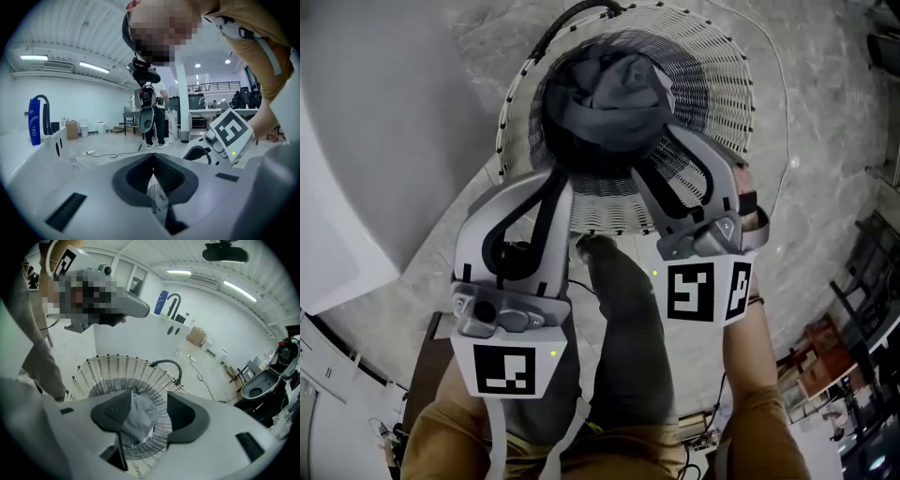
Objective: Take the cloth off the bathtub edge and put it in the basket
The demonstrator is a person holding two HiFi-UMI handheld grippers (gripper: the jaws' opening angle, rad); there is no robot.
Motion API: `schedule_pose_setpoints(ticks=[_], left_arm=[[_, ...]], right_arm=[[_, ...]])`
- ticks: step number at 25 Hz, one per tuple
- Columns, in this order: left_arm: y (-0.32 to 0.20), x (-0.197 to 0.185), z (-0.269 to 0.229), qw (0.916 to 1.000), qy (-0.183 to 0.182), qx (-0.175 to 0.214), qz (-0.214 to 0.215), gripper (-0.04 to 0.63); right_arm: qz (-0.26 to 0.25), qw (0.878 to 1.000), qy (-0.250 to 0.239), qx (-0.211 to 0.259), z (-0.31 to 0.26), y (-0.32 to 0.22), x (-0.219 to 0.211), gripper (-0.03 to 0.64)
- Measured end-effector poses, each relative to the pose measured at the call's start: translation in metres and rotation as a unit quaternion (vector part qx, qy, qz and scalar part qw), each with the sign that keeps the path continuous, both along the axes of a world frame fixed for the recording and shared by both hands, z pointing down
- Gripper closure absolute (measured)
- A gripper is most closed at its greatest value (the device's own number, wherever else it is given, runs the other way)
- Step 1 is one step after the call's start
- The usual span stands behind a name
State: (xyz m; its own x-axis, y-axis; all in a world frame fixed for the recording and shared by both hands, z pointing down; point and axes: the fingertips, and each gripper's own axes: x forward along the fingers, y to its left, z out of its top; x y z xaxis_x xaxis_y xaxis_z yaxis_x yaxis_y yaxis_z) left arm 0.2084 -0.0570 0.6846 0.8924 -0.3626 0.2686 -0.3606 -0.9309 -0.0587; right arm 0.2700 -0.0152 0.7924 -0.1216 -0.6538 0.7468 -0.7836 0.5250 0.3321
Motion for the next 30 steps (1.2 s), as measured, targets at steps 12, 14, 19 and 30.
schedule_pose_setpoints(ticks=[12,14,19,30], left_arm=[[0.007,-0.007,-0.133,0.9996,0.004,0.027,0.006,0.588],[0.01,-0.009,-0.154,0.9995,0.005,0.03,0.008,0.588],[0.02,-0.012,-0.201,0.9989,0.008,0.043,0.017,0.588],[0.031,-0.014,-0.305,0.9961,0.035,0.076,0.025,0.588]], right_arm=[[0.006,0.998,0.022,0.053,-0.145,0.005,0.002,0.565],[0.006,0.998,0.024,0.058,-0.168,0.008,0.002,0.589],[0.012,0.998,0.018,0.061,-0.216,0.017,-0.002,0.611],[0.036,0.993,0.02,0.11,-0.345,0.03,-0.009,0.611]])
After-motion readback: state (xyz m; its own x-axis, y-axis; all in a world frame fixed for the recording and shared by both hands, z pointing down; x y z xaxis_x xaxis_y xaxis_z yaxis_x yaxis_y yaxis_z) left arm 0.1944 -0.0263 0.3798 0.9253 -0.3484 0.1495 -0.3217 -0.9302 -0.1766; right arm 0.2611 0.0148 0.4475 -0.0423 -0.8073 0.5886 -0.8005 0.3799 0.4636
